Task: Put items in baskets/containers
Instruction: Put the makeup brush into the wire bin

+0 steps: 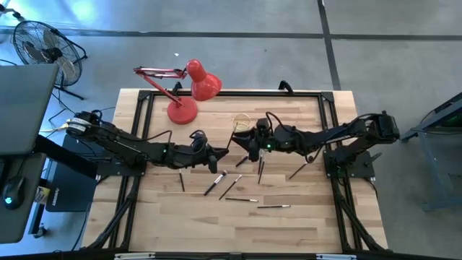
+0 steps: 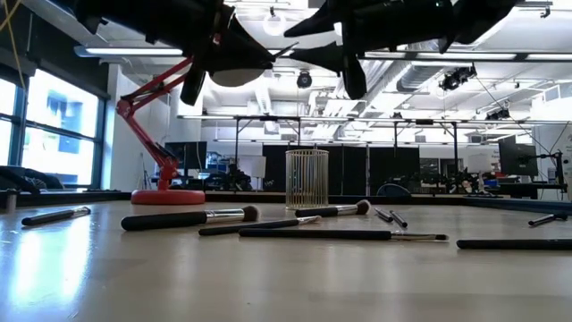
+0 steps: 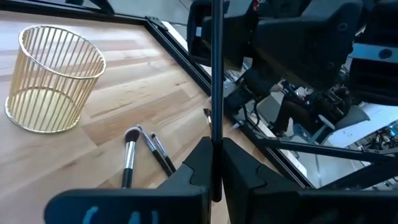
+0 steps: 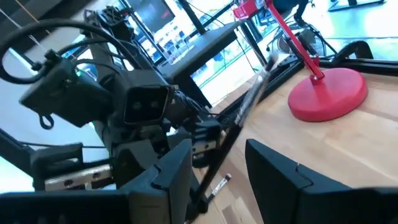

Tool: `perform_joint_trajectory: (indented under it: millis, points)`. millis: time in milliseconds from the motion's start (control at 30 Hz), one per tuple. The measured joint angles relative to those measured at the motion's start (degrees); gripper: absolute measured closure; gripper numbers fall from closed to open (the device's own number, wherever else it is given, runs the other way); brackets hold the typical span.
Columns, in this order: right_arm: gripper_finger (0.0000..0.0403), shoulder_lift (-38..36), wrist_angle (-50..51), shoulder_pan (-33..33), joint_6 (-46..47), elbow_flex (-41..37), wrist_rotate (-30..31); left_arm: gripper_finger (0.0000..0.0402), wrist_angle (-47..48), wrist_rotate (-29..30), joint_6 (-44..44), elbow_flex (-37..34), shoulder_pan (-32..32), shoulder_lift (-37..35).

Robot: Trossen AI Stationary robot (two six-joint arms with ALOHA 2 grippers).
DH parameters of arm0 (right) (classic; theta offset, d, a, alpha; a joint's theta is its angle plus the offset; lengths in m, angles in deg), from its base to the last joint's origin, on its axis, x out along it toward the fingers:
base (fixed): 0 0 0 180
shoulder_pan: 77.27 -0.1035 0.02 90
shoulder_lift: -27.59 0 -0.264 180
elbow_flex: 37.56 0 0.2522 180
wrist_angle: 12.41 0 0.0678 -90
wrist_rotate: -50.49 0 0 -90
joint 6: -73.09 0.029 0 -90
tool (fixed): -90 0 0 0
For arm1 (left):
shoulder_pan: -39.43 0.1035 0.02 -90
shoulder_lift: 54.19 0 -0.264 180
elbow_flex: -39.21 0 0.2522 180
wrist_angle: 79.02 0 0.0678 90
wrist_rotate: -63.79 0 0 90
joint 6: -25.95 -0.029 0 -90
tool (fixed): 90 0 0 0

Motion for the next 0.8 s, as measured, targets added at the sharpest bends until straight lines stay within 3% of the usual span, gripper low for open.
perform_joint_trajectory:
  millis: [367, 800]
  points:
    - [0.0278, 0.0, -1.2, 0.9, 0.0, 0.6, 0.2, 0.0389, -1.6, -1.5, -0.4, 0.0, 0.0, 0.0]
    - [0.0391, -0.1, -1.8, 1.2, -2.4, 0.6, 1.7, 0.0389, -1.5, -1.6, -2.2, 0.0, 0.0, 0.0]
